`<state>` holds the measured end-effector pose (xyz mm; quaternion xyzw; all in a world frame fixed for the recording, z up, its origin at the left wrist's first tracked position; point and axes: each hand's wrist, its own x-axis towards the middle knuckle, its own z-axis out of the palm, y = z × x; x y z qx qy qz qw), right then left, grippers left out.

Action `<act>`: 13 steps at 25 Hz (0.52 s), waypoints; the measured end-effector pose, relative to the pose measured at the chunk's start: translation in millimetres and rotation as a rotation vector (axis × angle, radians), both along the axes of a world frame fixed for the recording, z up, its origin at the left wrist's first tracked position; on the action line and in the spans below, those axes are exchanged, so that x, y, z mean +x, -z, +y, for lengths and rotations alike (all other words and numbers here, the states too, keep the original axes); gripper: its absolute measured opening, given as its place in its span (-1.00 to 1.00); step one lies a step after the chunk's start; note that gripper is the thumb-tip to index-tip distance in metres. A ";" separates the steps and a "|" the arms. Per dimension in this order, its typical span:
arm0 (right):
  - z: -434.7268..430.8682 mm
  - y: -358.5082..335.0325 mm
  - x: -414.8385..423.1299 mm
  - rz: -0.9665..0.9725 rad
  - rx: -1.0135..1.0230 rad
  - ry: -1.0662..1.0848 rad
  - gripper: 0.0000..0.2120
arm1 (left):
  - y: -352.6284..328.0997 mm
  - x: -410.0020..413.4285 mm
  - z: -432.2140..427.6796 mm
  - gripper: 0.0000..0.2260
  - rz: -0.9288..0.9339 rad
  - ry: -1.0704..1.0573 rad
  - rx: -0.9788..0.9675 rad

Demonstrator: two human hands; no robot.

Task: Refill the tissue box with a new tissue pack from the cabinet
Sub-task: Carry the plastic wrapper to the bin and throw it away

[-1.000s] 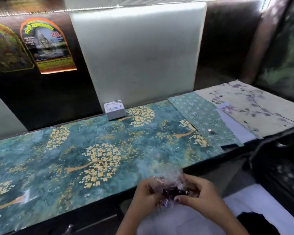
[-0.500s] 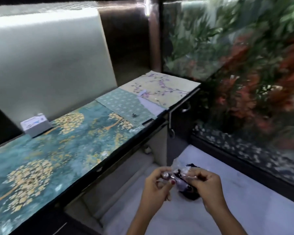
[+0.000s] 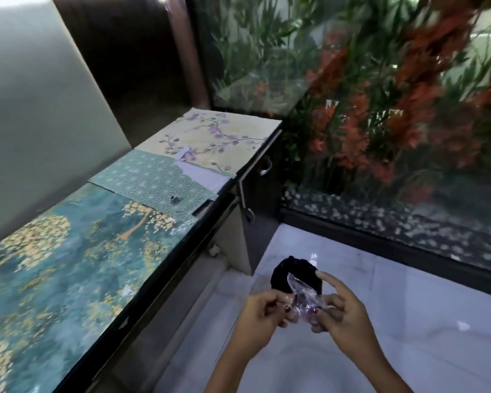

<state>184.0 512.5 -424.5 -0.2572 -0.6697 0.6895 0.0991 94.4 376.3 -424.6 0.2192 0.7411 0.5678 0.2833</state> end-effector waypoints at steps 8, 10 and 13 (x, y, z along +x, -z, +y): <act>90.4 112.1 -71.8 -0.199 0.081 0.193 -0.69 | 97.0 -82.4 110.0 -0.70 -0.025 0.239 -0.154; 125.0 171.0 -96.6 -0.276 0.105 0.338 -0.77 | 145.8 -108.6 138.0 -0.55 -0.207 0.156 -0.108; 166.6 259.7 -131.5 -0.389 0.144 0.378 -0.82 | 217.9 -143.4 159.1 -0.67 -0.245 -0.070 -0.143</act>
